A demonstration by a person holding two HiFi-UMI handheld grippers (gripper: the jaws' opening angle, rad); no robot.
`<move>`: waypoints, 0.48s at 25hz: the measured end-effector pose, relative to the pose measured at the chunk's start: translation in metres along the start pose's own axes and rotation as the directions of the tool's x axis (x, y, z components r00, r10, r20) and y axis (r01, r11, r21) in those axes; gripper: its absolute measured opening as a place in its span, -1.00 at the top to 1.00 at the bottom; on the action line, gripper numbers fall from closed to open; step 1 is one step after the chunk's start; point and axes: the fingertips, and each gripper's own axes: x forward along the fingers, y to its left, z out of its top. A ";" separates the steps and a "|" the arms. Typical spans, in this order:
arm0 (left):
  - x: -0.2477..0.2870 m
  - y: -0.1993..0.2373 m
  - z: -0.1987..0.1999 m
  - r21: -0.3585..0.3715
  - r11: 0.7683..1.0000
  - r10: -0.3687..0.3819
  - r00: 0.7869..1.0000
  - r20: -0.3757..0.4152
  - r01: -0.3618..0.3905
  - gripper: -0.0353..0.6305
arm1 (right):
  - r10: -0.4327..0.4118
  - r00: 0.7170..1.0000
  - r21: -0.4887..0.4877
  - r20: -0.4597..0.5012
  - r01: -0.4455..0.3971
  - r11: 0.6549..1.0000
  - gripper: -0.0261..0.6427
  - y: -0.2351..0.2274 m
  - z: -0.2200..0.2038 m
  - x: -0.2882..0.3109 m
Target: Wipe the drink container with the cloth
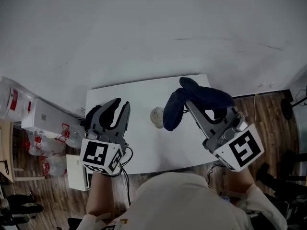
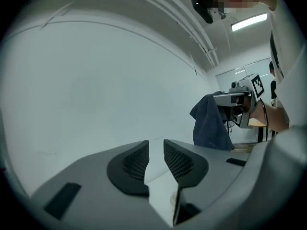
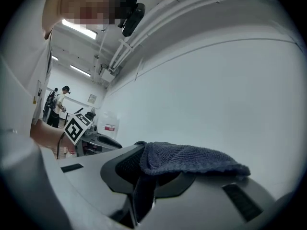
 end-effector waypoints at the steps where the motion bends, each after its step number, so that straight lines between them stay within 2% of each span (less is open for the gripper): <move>1: -0.006 0.001 0.009 0.007 1.000 0.014 1.000 0.013 -0.014 0.59 | -0.007 1.000 -0.006 0.005 0.007 1.000 0.69 0.001 0.005 -0.003; 5: -0.031 -0.004 0.042 0.031 0.998 0.046 0.997 0.065 -0.048 0.73 | -0.028 1.000 -0.026 0.000 0.028 0.999 0.70 0.007 0.021 -0.019; 10: -0.046 -0.007 0.047 0.014 0.999 0.043 0.997 0.064 -0.044 0.77 | -0.042 0.999 -0.002 0.024 0.042 0.999 0.70 0.012 0.034 -0.029; 12: -0.052 -0.011 0.046 0.035 0.998 0.057 0.996 0.067 -0.060 0.78 | -0.041 0.999 0.004 0.029 0.041 0.999 0.70 0.016 0.034 -0.033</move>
